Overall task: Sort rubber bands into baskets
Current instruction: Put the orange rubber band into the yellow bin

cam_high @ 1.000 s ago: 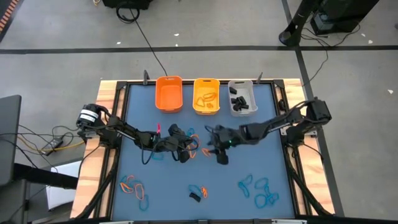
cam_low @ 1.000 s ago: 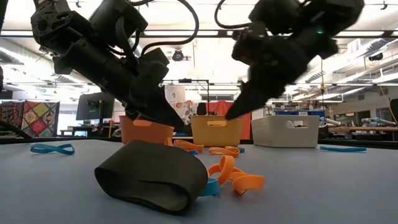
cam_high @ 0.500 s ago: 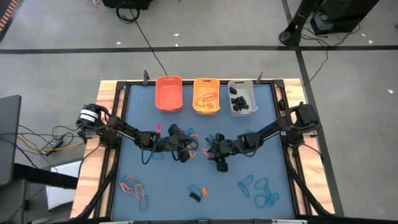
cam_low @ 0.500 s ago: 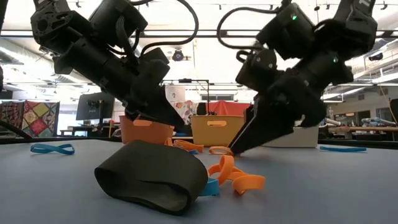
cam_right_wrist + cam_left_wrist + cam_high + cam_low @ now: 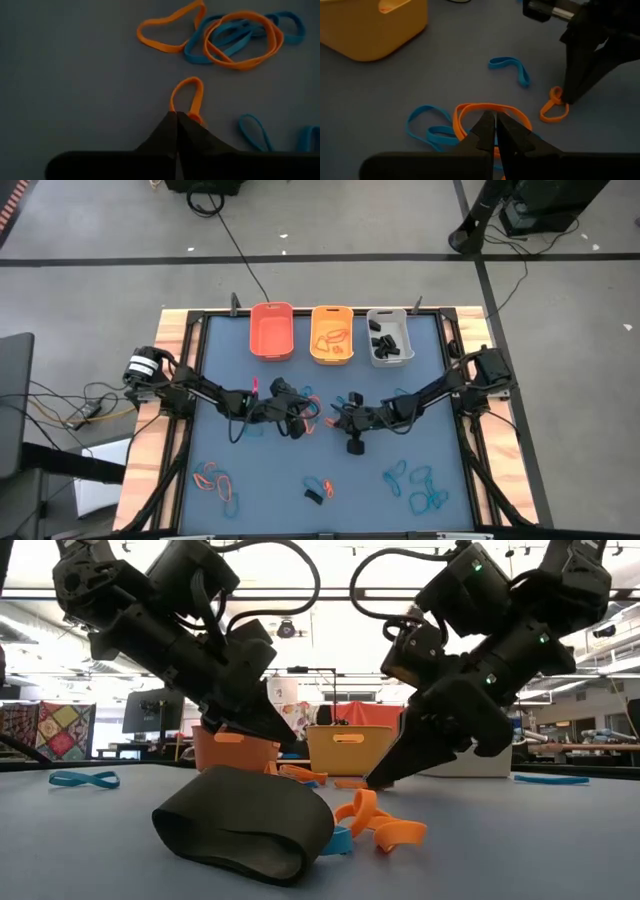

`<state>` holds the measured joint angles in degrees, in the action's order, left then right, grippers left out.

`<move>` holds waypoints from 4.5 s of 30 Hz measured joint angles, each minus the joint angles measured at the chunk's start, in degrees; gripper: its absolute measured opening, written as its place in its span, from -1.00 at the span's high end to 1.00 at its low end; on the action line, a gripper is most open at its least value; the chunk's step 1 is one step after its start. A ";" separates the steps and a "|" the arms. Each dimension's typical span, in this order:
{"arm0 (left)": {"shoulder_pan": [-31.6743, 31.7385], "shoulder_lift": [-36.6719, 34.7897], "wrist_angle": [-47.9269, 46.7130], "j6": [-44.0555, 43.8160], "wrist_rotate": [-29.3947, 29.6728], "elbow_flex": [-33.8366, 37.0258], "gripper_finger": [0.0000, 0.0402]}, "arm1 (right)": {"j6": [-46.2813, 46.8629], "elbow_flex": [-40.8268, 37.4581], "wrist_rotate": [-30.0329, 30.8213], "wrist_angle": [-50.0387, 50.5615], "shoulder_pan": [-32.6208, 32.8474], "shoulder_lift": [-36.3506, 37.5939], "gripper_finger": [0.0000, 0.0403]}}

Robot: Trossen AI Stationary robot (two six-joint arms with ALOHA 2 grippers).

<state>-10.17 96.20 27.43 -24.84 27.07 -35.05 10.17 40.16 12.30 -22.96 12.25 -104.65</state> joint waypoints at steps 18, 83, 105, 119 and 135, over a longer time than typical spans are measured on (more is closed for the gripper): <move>0.04 0.00 0.07 -0.96 1.64 0.00 0.88 | -13.10 0.02 4.76 -0.53 -12.26 17.21 0.98; -7.87 0.02 -5.55 45.85 -6.77 -0.02 0.27 | -0.26 0.13 -11.63 3.96 -14.10 11.22 0.05; -6.76 6.27 -3.61 60.32 -6.25 -3.13 0.39 | -1.36 0.13 -8.90 4.19 -10.78 11.22 0.05; -2.59 6.40 -8.27 56.56 -13.14 -4.88 0.42 | -1.36 0.13 -8.93 4.21 -10.78 11.22 0.05; -2.45 6.78 -8.49 42.05 -10.82 -7.32 0.96 | -1.19 0.11 -9.38 7.72 -7.86 11.22 0.10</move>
<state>-12.62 102.98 18.94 17.21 16.25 -42.37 8.98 40.27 2.93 -15.24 4.39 -93.43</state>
